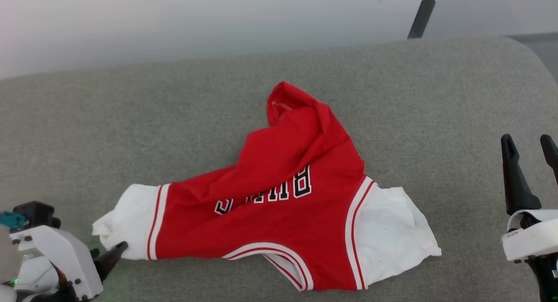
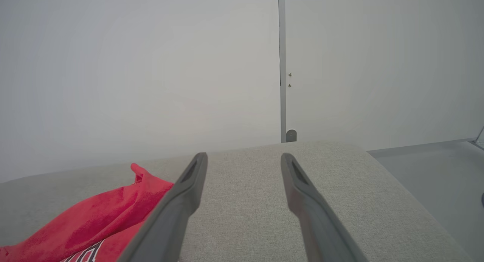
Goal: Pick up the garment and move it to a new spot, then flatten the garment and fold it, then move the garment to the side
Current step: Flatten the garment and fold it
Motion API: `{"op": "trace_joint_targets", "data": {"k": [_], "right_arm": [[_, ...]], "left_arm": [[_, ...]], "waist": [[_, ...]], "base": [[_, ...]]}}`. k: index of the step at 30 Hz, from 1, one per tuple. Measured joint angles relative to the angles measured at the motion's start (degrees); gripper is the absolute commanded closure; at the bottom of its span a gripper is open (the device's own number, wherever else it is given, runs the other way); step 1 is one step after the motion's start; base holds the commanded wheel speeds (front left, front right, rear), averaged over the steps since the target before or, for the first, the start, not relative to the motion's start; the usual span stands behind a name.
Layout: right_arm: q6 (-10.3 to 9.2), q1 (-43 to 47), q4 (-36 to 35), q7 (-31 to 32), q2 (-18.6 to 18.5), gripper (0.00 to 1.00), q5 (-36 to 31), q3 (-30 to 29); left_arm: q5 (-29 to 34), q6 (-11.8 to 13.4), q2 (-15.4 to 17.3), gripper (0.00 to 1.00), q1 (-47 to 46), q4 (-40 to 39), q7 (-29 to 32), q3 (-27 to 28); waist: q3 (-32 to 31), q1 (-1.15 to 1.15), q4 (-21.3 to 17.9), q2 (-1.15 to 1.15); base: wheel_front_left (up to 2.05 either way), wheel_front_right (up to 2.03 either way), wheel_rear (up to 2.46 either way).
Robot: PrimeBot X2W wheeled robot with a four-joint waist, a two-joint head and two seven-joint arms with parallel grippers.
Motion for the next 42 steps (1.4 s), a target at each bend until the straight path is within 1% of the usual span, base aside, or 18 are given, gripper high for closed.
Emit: {"op": "trace_joint_targets", "data": {"k": [7,11,12,13,14,19,22,24,29,37,38,39,41,42], "right_arm": [[0.0,-1.7,1.1,-0.8,0.2,0.0,0.2,0.9],[0.0,-2.3,1.5,-1.1,0.1,0.0,0.2,1.2],[0.0,-2.4,1.6,-1.2,0.1,0.0,0.2,1.2],[0.0,-2.4,1.7,-1.2,-0.1,0.0,0.2,1.2],[0.0,-2.4,1.8,-1.2,-0.1,0.0,0.2,1.2],[0.0,-2.5,2.0,-1.1,-0.5,0.0,0.2,0.6],[0.0,-2.2,1.8,-0.8,-0.4,0.0,-0.2,0.2],[0.0,-1.9,1.7,-0.7,-0.4,0.0,-0.3,0.2],[0.0,-1.0,1.6,-0.1,-0.4,0.0,-0.5,0.2],[0.0,0.1,1.1,0.8,-0.3,0.0,-0.6,0.3],[0.0,0.3,1.1,0.9,-0.2,0.0,-0.6,0.3],[0.0,0.3,1.1,0.9,-0.2,0.0,-0.6,0.3],[0.0,0.4,1.0,1.2,-0.2,0.0,-0.6,0.2],[0.0,0.4,1.0,1.2,-0.2,0.0,-0.6,0.2]], "left_arm": [[4.0,-0.2,0.1,0.0,-3.2,6.4,-0.9,-2.9],[4.4,-0.9,-0.6,0.0,-5.1,9.6,-0.6,-3.8],[4.1,-1.0,-1.1,0.15,-5.5,10.4,-0.4,-3.8],[3.8,-1.4,-1.3,0.64,-5.9,11.0,-0.4,-3.8],[3.2,-1.6,-1.8,1.0,-6.1,11.7,-0.6,-3.5],[2.0,-2.0,-2.7,1.0,-6.7,12.7,-0.2,-3.5],[1.8,-1.7,-2.8,1.0,-5.9,10.4,0.0,-3.5],[1.9,-1.1,-2.8,1.0,-4.9,8.2,0.1,-3.8],[2.6,1.4,-1.4,1.0,-1.7,0.7,0.1,-3.4],[3.0,7.7,1.3,1.0,5.1,-11.9,2.4,-2.0],[3.0,8.5,1.6,1.0,6.1,-13.2,2.6,-1.7],[3.0,8.5,1.6,1.0,6.1,-13.2,2.6,-1.7],[3.0,10.5,2.7,1.0,8.7,-16.0,3.1,-1.2],[3.0,10.5,2.7,1.0,8.7,-16.0,3.1,-1.2]], "waist": [[3.2,0.0,-1.1,0.0],[4.1,0.0,-1.8,0.0],[4.2,0.0,-1.9,0.0],[4.3,0.0,-2.0,0.0],[4.3,0.0,-2.0,0.0],[3.6,0.0,-1.7,0.0],[2.9,0.0,-1.1,0.0],[2.4,0.0,-0.6,0.0],[0.9,0.0,0.8,0.0],[-1.4,0.0,3.2,0.0],[-1.7,0.0,3.4,0.0],[-1.7,0.0,3.4,0.0],[-2.1,0.0,4.1,0.0],[-2.1,0.0,4.1,0.0]], "base": [[0.0,0.0,0.0],[0.0,0.0,0.0],[0.0,0.0,0.0],[0.0,0.0,0.0],[0.0,0.0,0.0],[0.0,0.0,0.0],[0.0,0.0,0.0],[0.0,0.0,0.0],[0.0,0.0,0.0],[0.0,0.0,0.0],[0.0,0.0,0.0],[0.0,0.0,0.0],[0.0,0.0,0.0],[0.0,0.0,0.0]]}}
